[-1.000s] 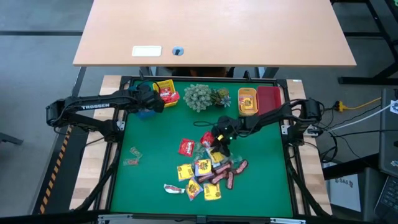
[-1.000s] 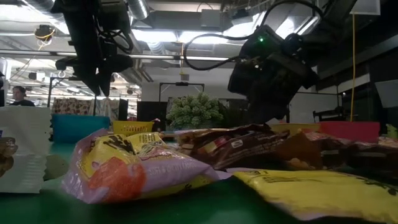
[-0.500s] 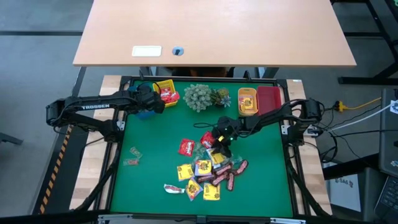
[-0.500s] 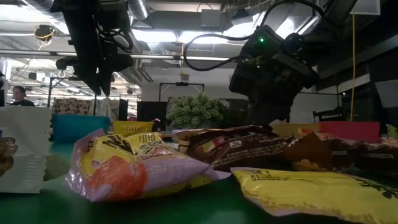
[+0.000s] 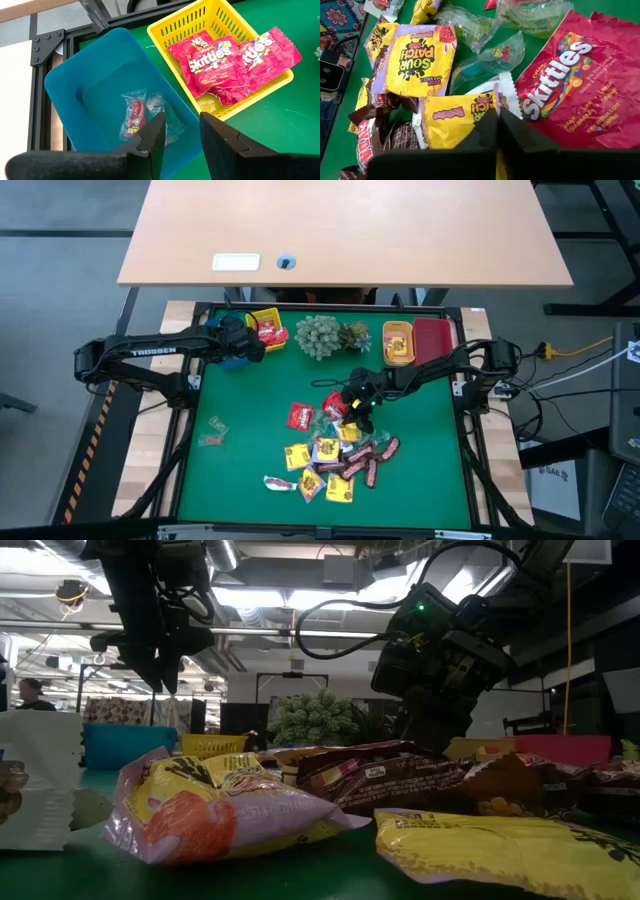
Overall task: Sort candy
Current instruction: Put the yellow candy into the orange bin
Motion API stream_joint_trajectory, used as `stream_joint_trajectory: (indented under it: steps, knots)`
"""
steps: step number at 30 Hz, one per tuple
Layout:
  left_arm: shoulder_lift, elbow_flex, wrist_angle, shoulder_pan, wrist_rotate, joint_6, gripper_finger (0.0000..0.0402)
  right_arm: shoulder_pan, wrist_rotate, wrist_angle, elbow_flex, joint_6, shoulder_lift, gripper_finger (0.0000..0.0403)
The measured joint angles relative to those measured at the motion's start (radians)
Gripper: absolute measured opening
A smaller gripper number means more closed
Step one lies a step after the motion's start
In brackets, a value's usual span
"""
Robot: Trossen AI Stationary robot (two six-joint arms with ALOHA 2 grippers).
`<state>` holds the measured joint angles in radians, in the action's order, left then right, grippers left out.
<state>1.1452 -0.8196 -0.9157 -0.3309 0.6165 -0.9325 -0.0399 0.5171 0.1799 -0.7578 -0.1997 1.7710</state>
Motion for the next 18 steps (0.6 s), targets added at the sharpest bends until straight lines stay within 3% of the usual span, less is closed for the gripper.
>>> stream_joint_trajectory:
  steps: [9, 18]
  knots:
    - [0.0, 0.0, 0.0, 0.0, 0.0, 0.0, 0.0107, 0.0, 0.0, -0.027, 0.0, -0.002, -0.036, 0.0004]
    - [0.0, 0.0, 0.0, 0.0, 0.0, 0.001, 0.0107, 0.0, -0.002, -0.193, 0.0, -0.002, -0.25, 0.0004]
